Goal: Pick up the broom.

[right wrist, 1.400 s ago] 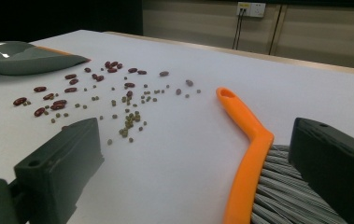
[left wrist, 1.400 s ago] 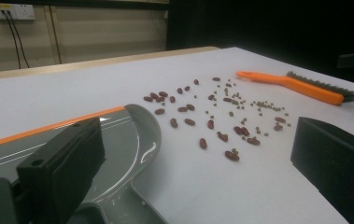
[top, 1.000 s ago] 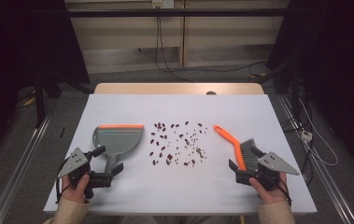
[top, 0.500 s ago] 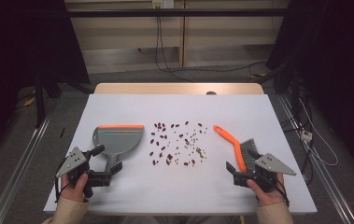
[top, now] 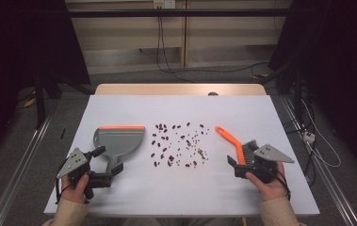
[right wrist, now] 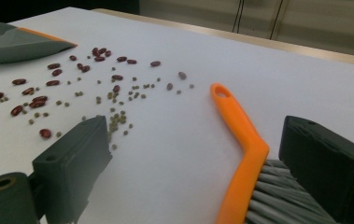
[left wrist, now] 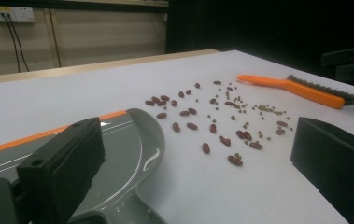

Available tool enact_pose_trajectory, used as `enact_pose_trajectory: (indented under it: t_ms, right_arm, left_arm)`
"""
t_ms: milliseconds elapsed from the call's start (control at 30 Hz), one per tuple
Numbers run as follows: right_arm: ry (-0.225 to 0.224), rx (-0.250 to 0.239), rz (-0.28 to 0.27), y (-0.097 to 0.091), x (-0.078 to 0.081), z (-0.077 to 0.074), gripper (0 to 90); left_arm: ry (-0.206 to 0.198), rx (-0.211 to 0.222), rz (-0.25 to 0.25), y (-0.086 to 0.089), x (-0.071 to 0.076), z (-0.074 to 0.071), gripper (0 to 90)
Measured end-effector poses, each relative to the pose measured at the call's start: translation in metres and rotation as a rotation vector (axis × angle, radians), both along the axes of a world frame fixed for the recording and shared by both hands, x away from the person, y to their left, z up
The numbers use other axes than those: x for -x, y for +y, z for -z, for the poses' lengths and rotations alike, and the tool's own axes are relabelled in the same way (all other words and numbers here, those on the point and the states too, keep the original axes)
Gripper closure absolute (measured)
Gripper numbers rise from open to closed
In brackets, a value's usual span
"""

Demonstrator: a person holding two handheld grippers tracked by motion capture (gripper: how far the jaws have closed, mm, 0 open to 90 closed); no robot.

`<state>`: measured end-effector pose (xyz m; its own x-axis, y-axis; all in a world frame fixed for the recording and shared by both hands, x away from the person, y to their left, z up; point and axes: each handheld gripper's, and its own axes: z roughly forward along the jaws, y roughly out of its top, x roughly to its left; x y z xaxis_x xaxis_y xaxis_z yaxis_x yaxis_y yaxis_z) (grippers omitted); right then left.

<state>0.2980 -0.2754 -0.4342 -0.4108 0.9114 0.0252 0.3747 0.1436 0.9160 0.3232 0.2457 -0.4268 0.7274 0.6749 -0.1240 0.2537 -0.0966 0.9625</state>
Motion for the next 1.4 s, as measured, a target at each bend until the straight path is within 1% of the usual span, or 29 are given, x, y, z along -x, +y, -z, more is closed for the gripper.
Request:
enact_pose_trajectory:
  t_ms: [33,67,100,133,167,200,233,267,300,367,400,433,467,500,533,567,600,700,733,800,867,900,933,967,1033,1133,1200,1333,1400]
  right_arm:
    - [0.012,0.003,0.006,-0.001,-0.004,-0.001,8.2]
    - [0.022,0.003,0.030,-0.005,-0.012,-0.002,8.3]
    - [0.022,0.003,0.030,-0.005,-0.012,-0.002,8.3]
    - [0.054,0.017,0.069,-0.010,-0.021,-0.003,9.2]
    - [0.073,0.003,0.090,-0.013,-0.025,-0.003,10.4]
    - [0.073,0.003,0.090,-0.013,-0.025,-0.003,10.4]
    - [0.092,-0.006,0.098,-0.016,-0.028,-0.002,13.9]
    - [0.115,0.001,0.110,-0.019,-0.032,-0.002,19.3]
    - [0.135,-0.001,0.117,-0.021,-0.036,-0.002,21.9]
    - [0.175,0.016,0.125,-0.025,-0.043,-0.001,21.4]
    - [0.191,0.007,0.123,-0.025,-0.046,-0.001,25.6]
    - [0.205,-0.003,0.106,-0.026,-0.049,-0.002,34.2]
    - [0.227,0.004,0.094,-0.026,-0.052,-0.002,34.7]
    - [0.243,0.016,0.099,-0.025,-0.056,-0.003,33.4]
    - [0.255,0.031,0.098,-0.024,-0.058,-0.004,37.3]
    - [0.261,0.043,0.081,-0.022,-0.061,-0.004,41.0]
    - [0.273,0.053,0.077,-0.021,-0.065,-0.005,40.5]
    - [0.312,0.095,0.077,-0.017,-0.074,-0.004,42.2]
    - [0.324,0.103,0.073,-0.016,-0.078,-0.004,43.0]
    - [0.353,0.114,0.083,-0.014,-0.083,-0.003,45.9]
    - [0.383,0.122,0.088,-0.013,-0.087,-0.002,46.4]
    - [0.405,0.122,0.096,-0.014,-0.089,-0.002,48.6]
    - [0.435,0.111,0.106,-0.014,-0.089,-0.001,50.0]
    - [0.445,0.105,0.110,-0.014,-0.091,0.000,51.1]
    - [0.475,0.112,0.125,-0.015,-0.092,0.002,51.3]
    - [0.518,0.089,0.117,-0.017,-0.093,0.005,53.9]
    - [0.533,0.090,0.114,-0.017,-0.094,0.005,57.9]
    - [0.540,0.098,0.119,-0.015,-0.095,0.006,60.1]
    - [0.548,0.097,0.109,-0.014,-0.096,0.006,62.8]
  left_arm:
    - [0.001,-0.001,0.001,0.000,0.000,0.000,2.6]
    - [0.003,0.000,0.000,0.000,0.000,0.000,2.5]
    - [0.001,0.002,0.002,0.000,-0.001,0.000,2.5]
    - [0.005,0.004,0.004,0.000,-0.001,0.001,2.5]
    - [0.009,0.004,0.004,-0.001,-0.001,0.001,2.5]
    - [0.012,0.001,0.005,-0.001,-0.001,0.001,2.5]
    - [0.013,-0.001,0.005,-0.001,-0.002,0.001,2.6]
    - [0.013,0.000,0.005,-0.001,-0.002,0.001,2.6]
    - [0.012,0.002,0.006,-0.001,-0.002,0.001,2.6]
    - [0.011,0.006,0.006,-0.002,-0.002,0.001,2.5]
    - [0.012,0.008,0.004,-0.002,-0.002,0.001,2.6]
    - [0.014,0.007,0.002,-0.002,-0.002,0.001,2.6]
    - [0.013,0.005,0.005,-0.002,-0.002,0.001,2.6]
    - [0.012,0.003,0.005,-0.002,-0.002,0.001,2.6]
    - [0.013,0.003,0.007,-0.003,-0.003,0.001,2.6]
    - [0.014,0.003,0.007,-0.003,-0.003,0.001,2.6]
    - [0.014,0.003,0.006,-0.003,-0.003,0.001,2.6]
    - [0.015,0.003,0.008,-0.003,-0.003,0.002,2.6]
    - [0.014,0.002,0.007,-0.002,-0.003,0.002,2.6]
    - [0.015,0.002,0.008,-0.002,-0.003,0.002,2.6]
    - [0.013,0.002,0.009,-0.001,-0.003,0.002,2.6]
    - [0.015,0.000,0.007,-0.001,-0.003,0.002,2.6]
    - [0.018,0.001,0.007,-0.001,-0.003,0.002,2.5]
    - [0.018,0.004,0.008,-0.001,-0.003,0.002,2.6]
    - [0.019,0.004,0.009,-0.001,-0.003,0.002,2.6]
    - [0.020,0.002,0.011,-0.001,-0.004,0.002,2.6]
    - [0.021,0.001,0.013,-0.002,-0.004,0.003,2.6]
    - [0.024,0.000,0.013,-0.003,-0.004,0.003,2.6]
    - [0.023,-0.003,0.015,-0.003,-0.004,0.003,2.6]
